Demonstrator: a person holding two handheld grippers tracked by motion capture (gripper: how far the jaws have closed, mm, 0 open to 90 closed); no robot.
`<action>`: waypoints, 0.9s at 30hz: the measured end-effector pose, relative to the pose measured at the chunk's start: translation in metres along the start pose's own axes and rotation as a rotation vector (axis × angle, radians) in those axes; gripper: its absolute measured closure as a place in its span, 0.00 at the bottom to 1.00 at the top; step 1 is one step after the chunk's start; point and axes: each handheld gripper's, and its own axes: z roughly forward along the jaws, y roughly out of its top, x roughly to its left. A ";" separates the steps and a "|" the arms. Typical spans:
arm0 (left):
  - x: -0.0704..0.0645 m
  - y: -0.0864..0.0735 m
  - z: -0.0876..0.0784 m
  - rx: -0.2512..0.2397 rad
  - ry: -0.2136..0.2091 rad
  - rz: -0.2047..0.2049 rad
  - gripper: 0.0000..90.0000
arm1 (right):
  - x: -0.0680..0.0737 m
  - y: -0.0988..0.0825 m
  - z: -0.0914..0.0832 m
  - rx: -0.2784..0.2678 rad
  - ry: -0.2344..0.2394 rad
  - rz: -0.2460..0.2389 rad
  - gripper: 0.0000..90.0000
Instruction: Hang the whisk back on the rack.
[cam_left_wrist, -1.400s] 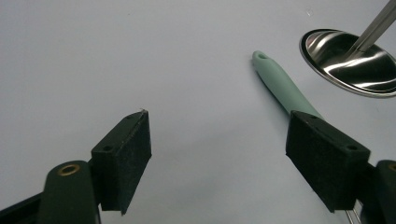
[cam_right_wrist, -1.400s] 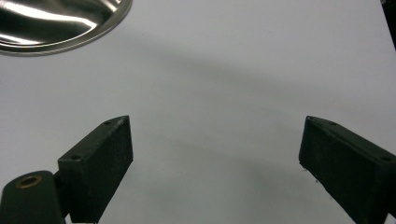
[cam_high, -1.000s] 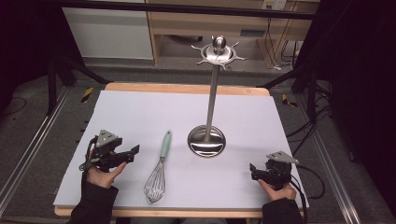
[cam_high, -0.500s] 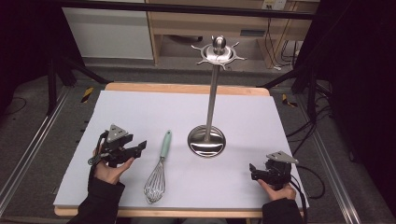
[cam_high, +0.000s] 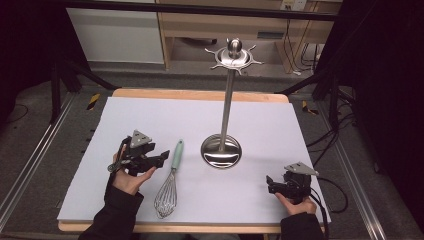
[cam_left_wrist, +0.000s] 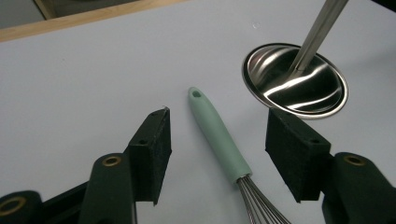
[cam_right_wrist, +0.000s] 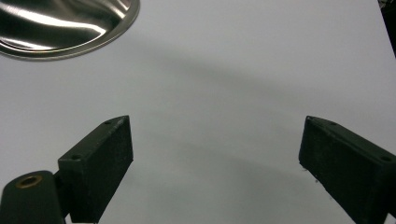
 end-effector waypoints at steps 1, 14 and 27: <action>-0.001 0.001 0.003 0.009 -0.001 0.000 0.44 | 0.000 0.000 0.000 0.001 0.001 0.001 0.11; -0.014 -0.001 0.023 0.120 -0.009 0.014 0.45 | 0.002 0.001 0.001 0.008 0.006 -0.002 0.11; -0.019 -0.008 0.045 0.214 -0.012 0.007 0.44 | 0.006 0.002 0.004 0.018 0.010 -0.018 0.12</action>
